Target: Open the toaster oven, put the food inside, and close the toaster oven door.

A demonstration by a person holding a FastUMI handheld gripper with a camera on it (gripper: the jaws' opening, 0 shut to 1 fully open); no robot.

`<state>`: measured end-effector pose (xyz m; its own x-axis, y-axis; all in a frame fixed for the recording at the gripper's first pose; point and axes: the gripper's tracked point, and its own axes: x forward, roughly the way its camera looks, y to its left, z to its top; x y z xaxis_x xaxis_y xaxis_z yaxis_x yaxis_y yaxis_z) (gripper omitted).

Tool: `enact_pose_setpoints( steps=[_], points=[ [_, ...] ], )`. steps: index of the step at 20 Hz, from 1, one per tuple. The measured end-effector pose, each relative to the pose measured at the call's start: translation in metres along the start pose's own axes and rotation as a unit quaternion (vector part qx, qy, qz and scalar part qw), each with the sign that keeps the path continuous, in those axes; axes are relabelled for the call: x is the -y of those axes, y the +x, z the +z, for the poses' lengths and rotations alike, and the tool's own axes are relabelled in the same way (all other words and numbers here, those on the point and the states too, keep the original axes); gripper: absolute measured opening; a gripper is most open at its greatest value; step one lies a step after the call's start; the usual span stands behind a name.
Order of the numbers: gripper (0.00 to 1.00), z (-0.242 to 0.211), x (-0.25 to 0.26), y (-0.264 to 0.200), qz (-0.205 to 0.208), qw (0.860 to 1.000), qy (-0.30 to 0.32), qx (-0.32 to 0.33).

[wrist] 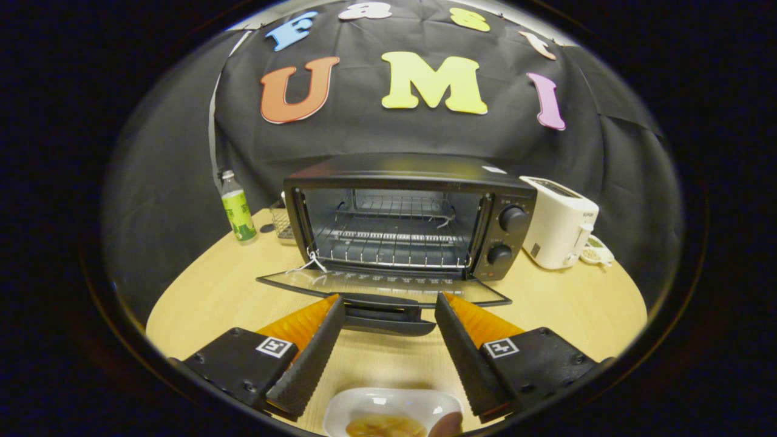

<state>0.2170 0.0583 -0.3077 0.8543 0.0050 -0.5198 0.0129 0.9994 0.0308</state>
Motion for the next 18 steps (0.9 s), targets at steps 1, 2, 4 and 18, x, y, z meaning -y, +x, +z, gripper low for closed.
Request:
enact_pose_setpoints(
  steps=[1, 2, 4, 18],
  points=[
    [0.99, -0.008, 0.0, 0.001, 0.005, 1.0, 0.01, -0.016],
    [0.99, -0.016, 0.0, 0.003, 0.012, 0.999, 0.018, -0.036],
    [0.99, -0.028, -0.002, 0.005, 0.025, 0.997, 0.034, -0.065],
    [0.97, -0.03, -0.001, -0.024, 0.046, 0.997, 0.038, -0.053]
  ],
)
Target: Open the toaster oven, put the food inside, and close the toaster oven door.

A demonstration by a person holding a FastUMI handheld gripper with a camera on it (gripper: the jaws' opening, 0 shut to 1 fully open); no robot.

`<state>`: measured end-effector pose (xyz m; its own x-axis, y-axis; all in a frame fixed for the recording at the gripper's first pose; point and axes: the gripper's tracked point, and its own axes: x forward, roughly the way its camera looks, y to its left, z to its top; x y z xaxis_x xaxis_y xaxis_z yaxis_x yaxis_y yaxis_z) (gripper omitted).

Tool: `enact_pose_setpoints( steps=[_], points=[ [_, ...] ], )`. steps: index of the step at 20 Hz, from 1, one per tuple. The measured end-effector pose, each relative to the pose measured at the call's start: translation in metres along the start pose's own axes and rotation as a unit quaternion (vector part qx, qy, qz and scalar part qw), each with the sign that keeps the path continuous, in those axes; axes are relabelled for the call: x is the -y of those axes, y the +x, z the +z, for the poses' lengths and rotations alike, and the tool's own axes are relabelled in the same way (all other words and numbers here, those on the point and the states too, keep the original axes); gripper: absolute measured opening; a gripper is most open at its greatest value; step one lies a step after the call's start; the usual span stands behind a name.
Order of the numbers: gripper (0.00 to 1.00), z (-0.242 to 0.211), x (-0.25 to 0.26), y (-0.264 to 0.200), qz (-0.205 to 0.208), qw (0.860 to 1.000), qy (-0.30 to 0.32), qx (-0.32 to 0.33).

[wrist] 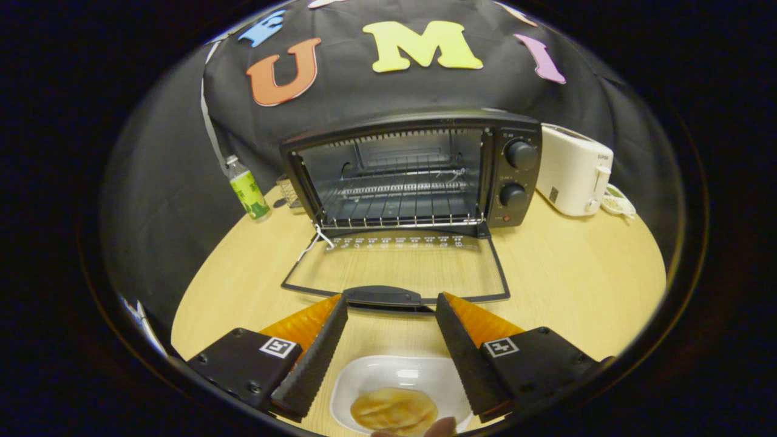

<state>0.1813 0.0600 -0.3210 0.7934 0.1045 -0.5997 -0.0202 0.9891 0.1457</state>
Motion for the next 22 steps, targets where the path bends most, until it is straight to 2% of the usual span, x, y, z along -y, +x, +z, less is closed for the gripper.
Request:
enact_pose_setpoints(
  steps=[6, 11, 16, 22],
  points=[
    [0.99, 0.009, -0.009, -0.077, 0.013, 0.991, -0.045, 0.126],
    [1.0, -0.013, -0.017, -0.118, 0.026, 0.984, -0.047, 0.171],
    [1.0, -0.054, -0.005, -0.121, 0.011, 0.987, -0.038, 0.155],
    [1.0, -0.101, 0.002, -0.096, 0.004, 0.995, -0.03, 0.091]
  ],
)
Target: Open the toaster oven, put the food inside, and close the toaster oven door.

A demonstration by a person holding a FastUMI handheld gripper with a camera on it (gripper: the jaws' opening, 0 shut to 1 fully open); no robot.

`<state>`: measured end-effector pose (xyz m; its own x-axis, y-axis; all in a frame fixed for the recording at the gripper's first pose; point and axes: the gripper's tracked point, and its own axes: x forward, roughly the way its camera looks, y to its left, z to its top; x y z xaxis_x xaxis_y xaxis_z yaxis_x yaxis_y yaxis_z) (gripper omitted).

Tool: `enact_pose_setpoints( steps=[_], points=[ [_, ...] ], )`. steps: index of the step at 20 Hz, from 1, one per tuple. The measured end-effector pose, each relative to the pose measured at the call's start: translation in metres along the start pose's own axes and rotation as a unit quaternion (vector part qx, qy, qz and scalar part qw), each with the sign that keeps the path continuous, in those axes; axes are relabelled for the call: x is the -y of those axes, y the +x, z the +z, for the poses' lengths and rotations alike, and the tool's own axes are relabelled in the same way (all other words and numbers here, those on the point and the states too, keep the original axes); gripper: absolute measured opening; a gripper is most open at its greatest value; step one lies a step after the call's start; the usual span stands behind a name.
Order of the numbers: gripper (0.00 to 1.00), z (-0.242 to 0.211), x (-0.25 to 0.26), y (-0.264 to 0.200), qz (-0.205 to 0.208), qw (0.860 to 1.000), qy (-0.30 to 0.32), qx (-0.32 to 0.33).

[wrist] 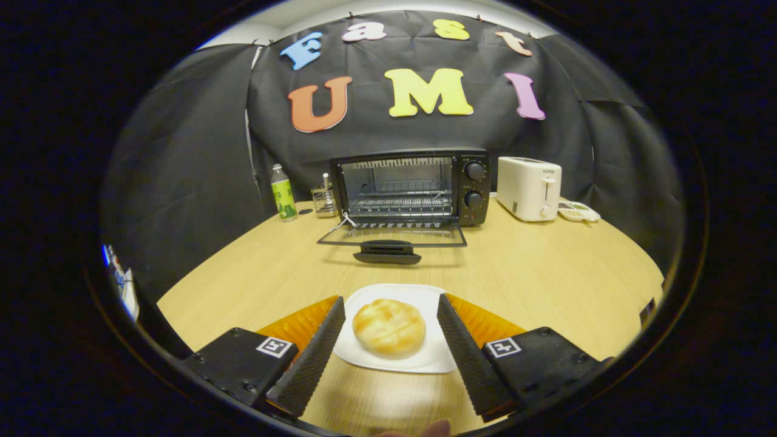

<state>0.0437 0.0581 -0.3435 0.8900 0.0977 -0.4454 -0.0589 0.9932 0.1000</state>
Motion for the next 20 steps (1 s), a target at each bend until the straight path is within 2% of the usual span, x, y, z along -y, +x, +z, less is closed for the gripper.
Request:
enact_pose_setpoints(
  steps=[3, 8, 14, 18, 20],
  points=[
    [1.0, -0.017, -0.004, 0.007, 0.006, 0.999, 0.007, -0.032],
    [1.0, -0.03, 0.0, 0.016, -0.008, 0.998, 0.005, -0.061],
    [0.98, -0.038, 0.001, 0.023, -0.003, 0.996, 0.043, -0.083],
    [0.87, -0.035, 0.003, 0.02, 0.003, 0.994, 0.075, -0.075],
    [0.77, -0.028, 0.005, 0.018, 0.004, 0.995, 0.082, -0.062]
  ],
)
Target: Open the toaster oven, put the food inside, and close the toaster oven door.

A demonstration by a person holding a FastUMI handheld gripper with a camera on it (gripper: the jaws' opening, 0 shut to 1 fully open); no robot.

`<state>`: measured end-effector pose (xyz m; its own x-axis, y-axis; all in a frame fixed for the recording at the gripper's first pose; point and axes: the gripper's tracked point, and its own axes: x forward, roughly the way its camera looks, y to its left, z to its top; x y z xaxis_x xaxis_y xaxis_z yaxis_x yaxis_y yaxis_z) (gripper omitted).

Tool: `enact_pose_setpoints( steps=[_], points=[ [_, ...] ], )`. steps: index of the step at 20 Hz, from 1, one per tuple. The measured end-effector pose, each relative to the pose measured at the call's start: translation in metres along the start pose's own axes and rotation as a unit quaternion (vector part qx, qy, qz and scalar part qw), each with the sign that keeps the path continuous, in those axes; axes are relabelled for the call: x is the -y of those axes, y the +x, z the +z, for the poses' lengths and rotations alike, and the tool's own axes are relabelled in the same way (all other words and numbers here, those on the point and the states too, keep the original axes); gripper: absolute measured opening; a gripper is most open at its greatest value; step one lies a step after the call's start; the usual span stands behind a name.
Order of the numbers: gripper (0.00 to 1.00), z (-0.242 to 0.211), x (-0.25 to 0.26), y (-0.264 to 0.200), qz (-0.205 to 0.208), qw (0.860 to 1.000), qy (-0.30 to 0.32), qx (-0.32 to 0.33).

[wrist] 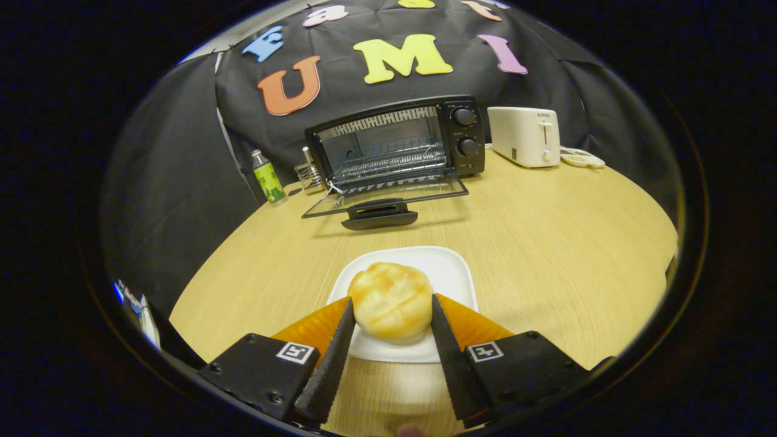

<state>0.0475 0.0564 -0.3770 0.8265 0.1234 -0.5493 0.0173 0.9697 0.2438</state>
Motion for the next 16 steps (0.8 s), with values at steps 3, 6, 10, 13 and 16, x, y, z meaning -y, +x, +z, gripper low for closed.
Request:
enact_pose_setpoints(
  steps=[3, 6, 10, 13, 16],
  points=[
    [0.69, 0.012, -0.004, -0.006, 0.014, 0.999, 0.027, 0.022],
    [0.58, 0.033, -0.008, -0.012, 0.035, 0.995, 0.071, 0.053],
    [0.53, 0.06, -0.016, -0.011, 0.053, 0.992, 0.095, 0.071],
    [0.53, 0.085, -0.027, -0.002, 0.082, 0.983, 0.144, 0.081],
    [0.53, 0.118, -0.03, 0.013, 0.087, 0.975, 0.179, 0.1]
  ],
)
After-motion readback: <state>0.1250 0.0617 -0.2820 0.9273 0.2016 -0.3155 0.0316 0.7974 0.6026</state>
